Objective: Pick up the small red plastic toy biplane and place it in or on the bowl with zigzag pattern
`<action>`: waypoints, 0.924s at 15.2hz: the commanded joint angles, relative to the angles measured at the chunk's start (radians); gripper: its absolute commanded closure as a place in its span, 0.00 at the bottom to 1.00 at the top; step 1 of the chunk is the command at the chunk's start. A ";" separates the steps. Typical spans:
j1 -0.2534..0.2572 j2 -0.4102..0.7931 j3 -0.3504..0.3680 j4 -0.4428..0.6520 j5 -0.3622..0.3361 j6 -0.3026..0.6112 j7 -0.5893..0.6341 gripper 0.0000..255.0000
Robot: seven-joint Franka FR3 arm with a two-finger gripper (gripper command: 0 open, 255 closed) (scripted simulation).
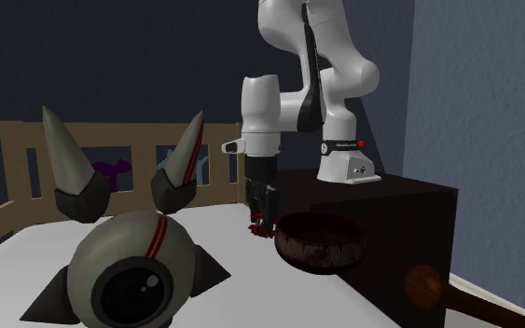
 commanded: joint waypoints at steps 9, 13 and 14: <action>-0.137 -0.169 0.167 -0.051 0.133 -0.124 -0.105 1.00; -0.181 -0.240 0.230 -0.065 0.217 -0.178 -0.166 1.00; -0.190 -0.258 0.243 -0.067 0.239 -0.192 -0.183 1.00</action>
